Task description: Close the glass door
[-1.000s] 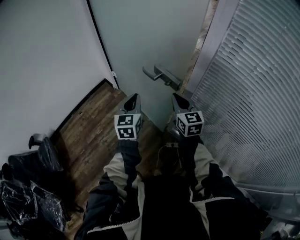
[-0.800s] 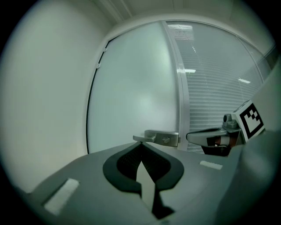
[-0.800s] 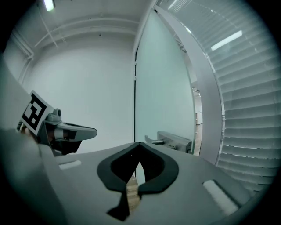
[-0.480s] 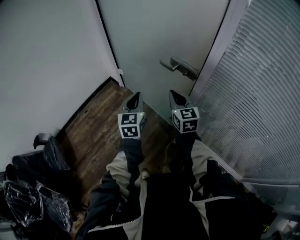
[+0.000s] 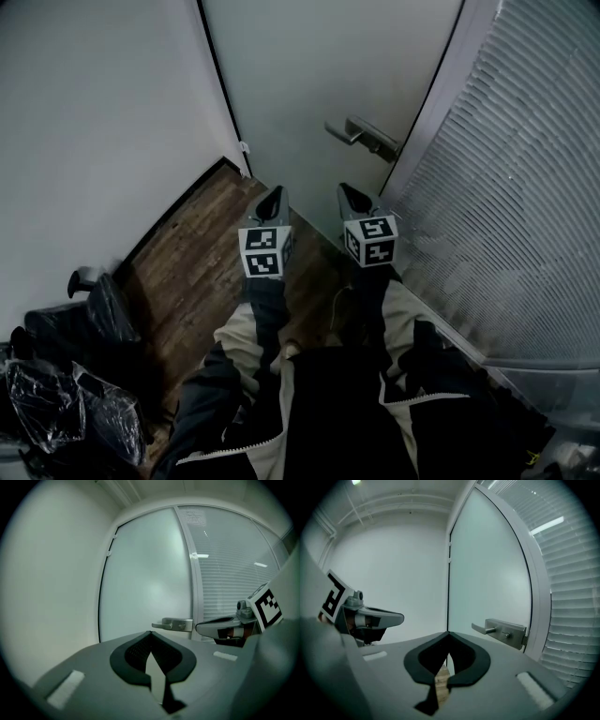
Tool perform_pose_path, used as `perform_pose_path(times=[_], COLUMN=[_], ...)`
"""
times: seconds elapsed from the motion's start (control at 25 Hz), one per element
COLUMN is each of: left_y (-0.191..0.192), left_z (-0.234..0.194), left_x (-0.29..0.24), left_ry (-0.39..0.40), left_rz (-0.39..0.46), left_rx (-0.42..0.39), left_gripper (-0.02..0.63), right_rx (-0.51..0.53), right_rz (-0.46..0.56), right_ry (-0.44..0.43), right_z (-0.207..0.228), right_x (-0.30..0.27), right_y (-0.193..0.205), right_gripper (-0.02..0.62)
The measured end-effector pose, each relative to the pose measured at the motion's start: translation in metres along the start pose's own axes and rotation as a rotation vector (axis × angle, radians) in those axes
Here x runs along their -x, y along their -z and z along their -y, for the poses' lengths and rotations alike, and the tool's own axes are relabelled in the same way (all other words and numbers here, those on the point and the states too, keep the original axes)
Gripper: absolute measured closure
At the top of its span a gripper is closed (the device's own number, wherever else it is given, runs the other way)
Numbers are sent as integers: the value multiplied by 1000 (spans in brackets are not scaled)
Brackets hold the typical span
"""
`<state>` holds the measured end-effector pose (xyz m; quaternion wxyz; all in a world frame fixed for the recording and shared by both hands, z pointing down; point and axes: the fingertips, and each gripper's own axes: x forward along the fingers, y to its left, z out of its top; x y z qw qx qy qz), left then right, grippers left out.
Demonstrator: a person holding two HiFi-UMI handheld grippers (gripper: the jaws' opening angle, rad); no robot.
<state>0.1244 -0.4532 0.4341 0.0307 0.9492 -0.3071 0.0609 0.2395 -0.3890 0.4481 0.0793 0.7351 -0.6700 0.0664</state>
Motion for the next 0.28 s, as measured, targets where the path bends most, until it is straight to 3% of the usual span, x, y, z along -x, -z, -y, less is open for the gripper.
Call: perform_pose_path(times=[0.28], left_y=[2], left_z=[4], left_x=[-2], left_ry=[-3], left_rz=[-3], left_rx=[-3], left_gripper=[604], right_rx=[5], right_rz=[-1], right_ry=[-16], right_z=[0], right_x=[-1], right_y=[2], right_gripper=[594])
